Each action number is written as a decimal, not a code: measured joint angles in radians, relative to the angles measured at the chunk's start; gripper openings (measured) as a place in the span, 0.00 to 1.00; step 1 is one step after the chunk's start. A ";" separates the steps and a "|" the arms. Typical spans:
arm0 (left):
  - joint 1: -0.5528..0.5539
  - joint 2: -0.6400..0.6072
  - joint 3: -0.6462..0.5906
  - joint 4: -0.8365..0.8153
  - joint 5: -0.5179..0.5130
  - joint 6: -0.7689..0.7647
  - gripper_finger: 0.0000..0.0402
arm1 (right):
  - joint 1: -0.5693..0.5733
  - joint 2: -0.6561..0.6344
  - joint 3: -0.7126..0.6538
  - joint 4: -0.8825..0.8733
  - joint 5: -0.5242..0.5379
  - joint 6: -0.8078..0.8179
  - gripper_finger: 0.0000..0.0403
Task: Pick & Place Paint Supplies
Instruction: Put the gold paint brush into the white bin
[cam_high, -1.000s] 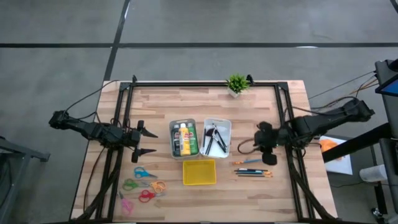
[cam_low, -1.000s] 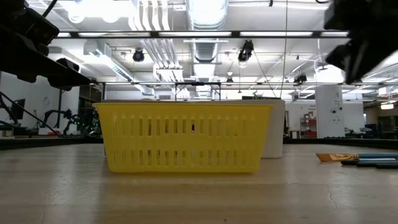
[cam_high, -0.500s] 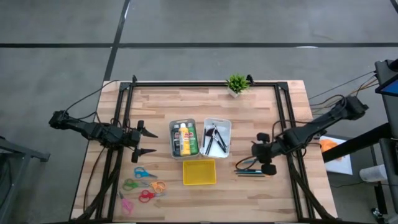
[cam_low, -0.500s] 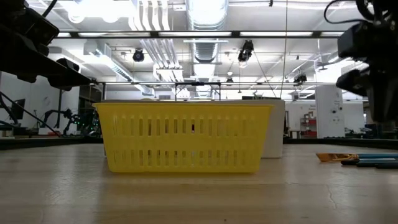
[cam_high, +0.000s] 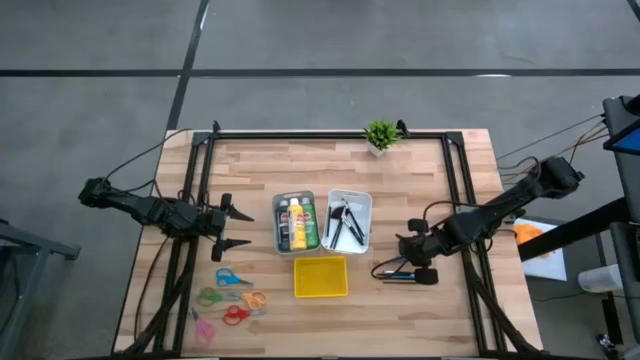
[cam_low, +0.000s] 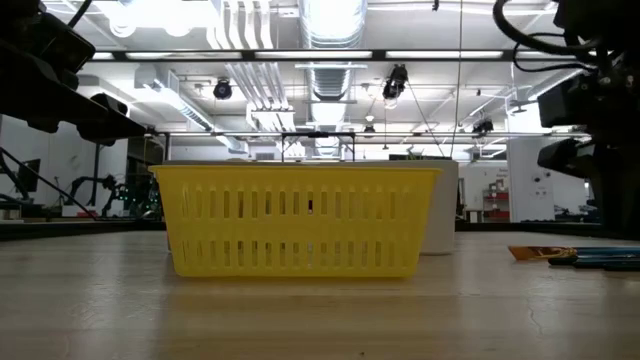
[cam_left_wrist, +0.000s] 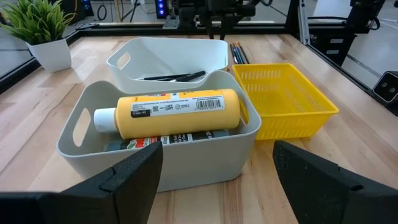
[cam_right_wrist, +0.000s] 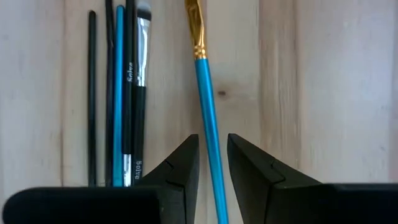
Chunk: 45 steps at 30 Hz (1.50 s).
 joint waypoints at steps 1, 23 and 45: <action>0.000 0.000 0.000 0.000 0.000 0.000 0.76 | 0.000 0.009 -0.003 0.010 0.000 0.000 0.20; 0.000 0.000 0.000 0.000 0.000 0.000 0.76 | -0.001 0.103 -0.010 0.043 0.008 0.002 0.04; 0.000 0.000 0.000 0.000 0.000 0.000 0.76 | -0.001 -0.047 0.001 -0.009 0.019 0.004 0.05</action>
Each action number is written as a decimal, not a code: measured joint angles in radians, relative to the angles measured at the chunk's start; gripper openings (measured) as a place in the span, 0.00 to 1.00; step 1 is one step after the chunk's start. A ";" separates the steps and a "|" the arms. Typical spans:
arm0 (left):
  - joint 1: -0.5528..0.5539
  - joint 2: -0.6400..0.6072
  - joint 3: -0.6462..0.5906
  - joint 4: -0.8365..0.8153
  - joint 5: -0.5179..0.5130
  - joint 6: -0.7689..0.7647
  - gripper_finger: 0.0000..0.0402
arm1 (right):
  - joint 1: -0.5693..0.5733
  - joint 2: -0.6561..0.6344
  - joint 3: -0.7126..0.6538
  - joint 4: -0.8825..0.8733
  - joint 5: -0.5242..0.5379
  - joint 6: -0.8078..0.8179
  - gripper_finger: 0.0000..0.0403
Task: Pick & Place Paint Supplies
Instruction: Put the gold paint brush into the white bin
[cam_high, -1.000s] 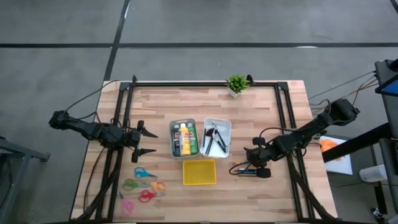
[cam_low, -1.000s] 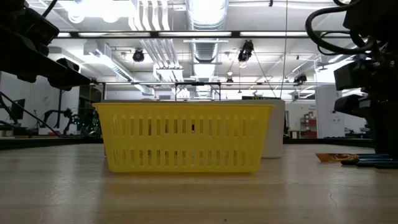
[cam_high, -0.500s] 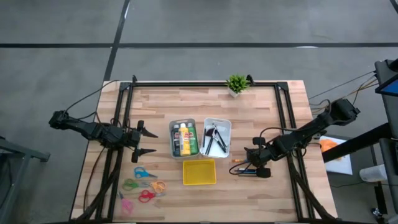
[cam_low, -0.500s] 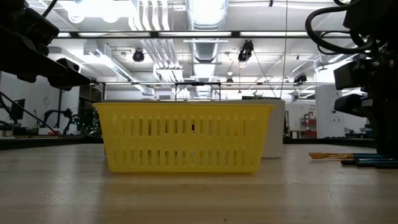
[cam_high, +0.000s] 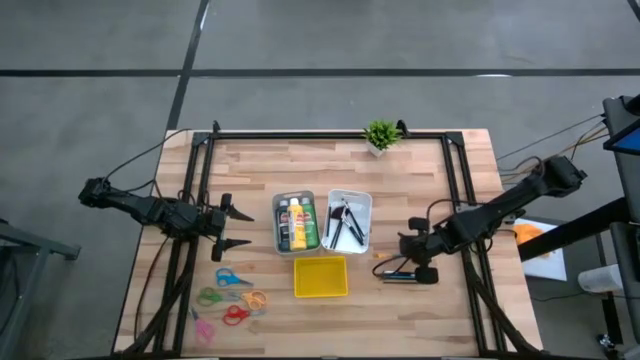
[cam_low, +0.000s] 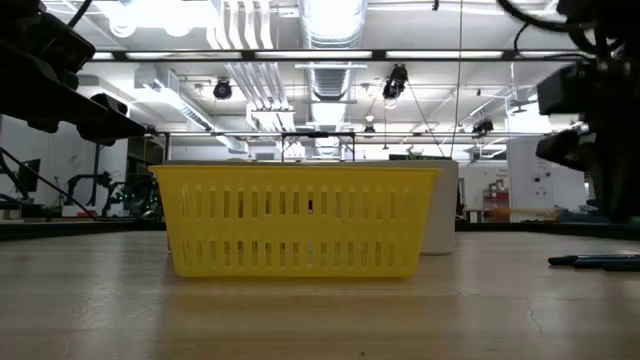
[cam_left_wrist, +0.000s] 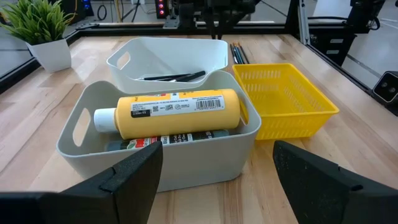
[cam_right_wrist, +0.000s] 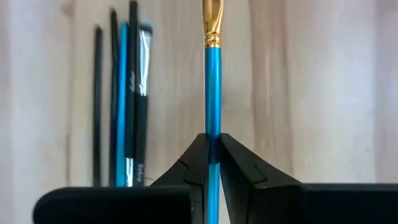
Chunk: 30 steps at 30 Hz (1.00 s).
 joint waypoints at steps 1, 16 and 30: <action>0.000 0.000 0.000 0.000 0.000 0.000 0.76 | 0.000 -0.022 0.000 -0.002 0.006 0.003 0.05; 0.000 0.000 0.000 0.000 0.000 0.000 0.76 | -0.171 -0.343 0.002 0.079 0.020 0.260 0.05; 0.000 0.000 0.000 0.000 0.000 0.000 0.76 | -0.428 -0.311 0.003 0.325 0.015 0.670 0.05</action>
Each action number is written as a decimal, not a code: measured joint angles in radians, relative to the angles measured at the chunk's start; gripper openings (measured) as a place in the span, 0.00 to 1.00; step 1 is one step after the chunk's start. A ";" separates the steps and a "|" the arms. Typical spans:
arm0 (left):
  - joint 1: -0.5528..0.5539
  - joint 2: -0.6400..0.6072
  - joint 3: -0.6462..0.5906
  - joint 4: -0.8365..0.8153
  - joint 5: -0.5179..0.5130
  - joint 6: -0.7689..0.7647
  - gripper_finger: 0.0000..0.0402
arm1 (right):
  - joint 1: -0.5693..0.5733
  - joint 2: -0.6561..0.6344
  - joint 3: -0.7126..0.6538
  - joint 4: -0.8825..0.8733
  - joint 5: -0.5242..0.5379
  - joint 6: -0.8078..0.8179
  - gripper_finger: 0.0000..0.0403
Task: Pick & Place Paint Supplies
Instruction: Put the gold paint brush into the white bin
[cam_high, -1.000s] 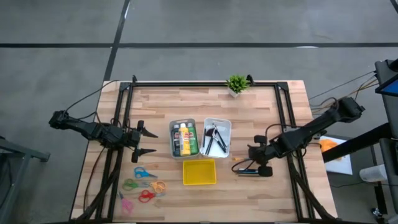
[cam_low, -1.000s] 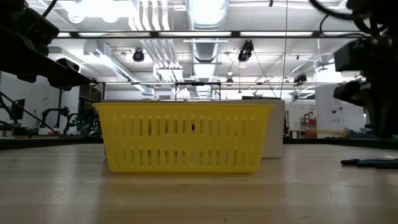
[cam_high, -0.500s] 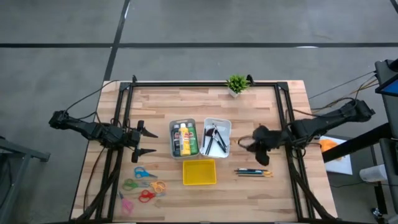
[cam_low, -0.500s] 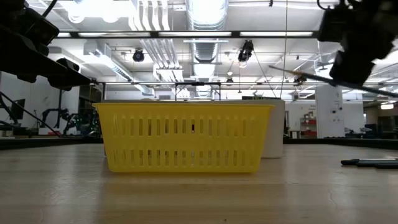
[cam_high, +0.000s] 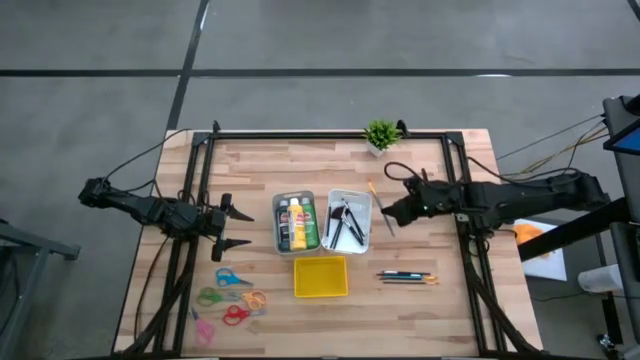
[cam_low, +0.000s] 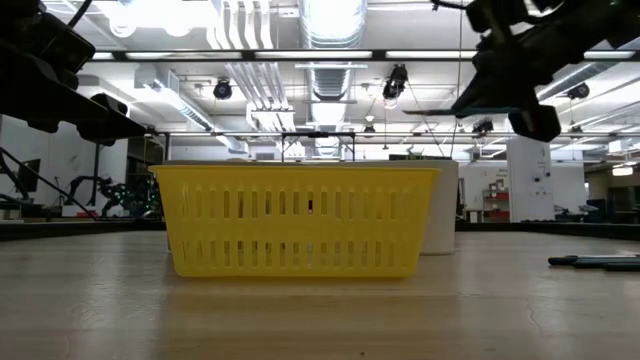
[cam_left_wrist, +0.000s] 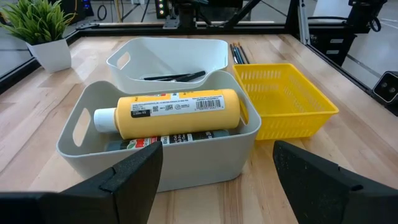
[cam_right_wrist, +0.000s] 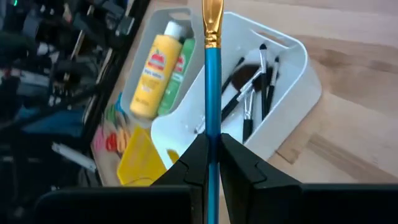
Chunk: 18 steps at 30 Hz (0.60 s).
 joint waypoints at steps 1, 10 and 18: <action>0.000 0.000 0.000 0.000 0.000 0.000 0.76 | -0.006 0.014 0.000 0.011 0.000 0.011 0.05; 0.000 0.000 0.000 0.000 0.000 0.000 0.76 | -0.042 0.154 0.001 0.115 -0.027 0.130 0.05; 0.000 0.000 0.000 0.000 0.000 0.000 0.76 | -0.068 0.287 0.109 0.089 -0.042 0.103 0.05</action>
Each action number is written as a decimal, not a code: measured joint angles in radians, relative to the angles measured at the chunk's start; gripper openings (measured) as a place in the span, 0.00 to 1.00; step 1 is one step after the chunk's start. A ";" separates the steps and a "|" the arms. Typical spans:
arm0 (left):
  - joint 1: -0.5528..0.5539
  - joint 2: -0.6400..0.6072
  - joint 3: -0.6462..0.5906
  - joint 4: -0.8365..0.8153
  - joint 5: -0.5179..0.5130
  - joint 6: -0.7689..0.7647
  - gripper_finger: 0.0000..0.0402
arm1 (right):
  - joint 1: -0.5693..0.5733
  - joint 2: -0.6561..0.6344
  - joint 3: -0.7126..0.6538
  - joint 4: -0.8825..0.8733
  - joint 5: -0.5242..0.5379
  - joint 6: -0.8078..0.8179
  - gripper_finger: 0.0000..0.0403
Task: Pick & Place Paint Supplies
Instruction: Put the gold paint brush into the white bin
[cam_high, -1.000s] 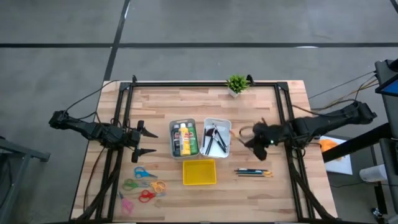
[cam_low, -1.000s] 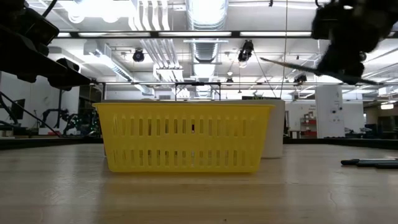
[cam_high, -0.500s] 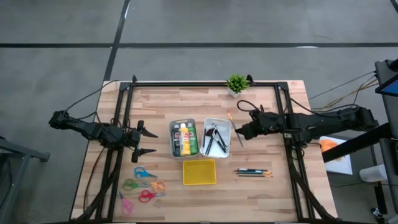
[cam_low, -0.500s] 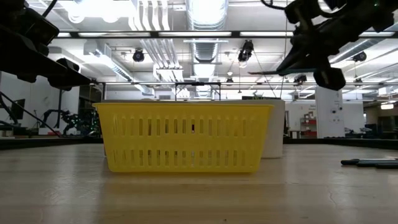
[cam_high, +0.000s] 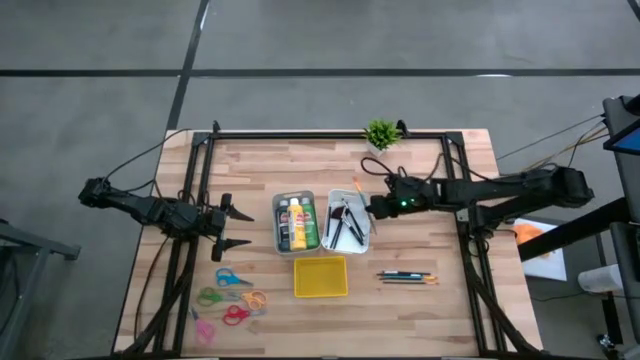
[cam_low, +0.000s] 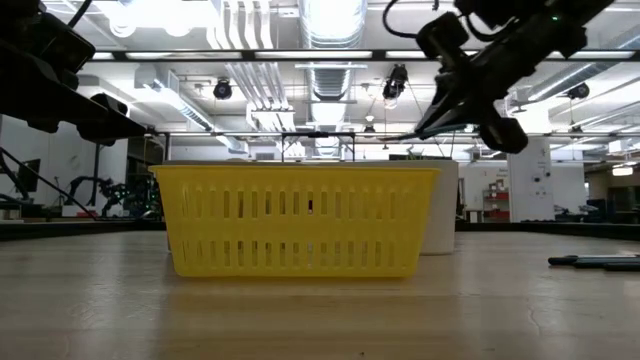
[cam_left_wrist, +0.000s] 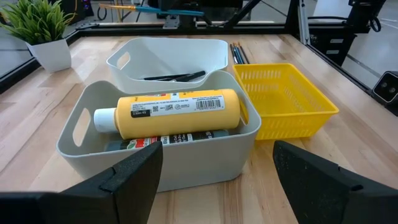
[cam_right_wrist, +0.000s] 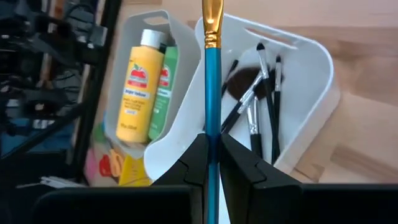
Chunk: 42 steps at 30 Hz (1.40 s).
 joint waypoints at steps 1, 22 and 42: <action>0.000 0.000 0.000 0.000 0.000 0.000 0.76 | -0.005 0.019 0.018 -0.015 -0.004 -0.006 0.05; 0.000 0.000 0.000 0.000 0.000 0.000 0.76 | -0.044 0.514 0.498 -0.476 -0.135 -0.157 0.05; 0.000 0.000 0.000 0.000 0.000 0.000 0.76 | -0.043 0.696 0.619 -0.553 -0.175 -0.194 0.13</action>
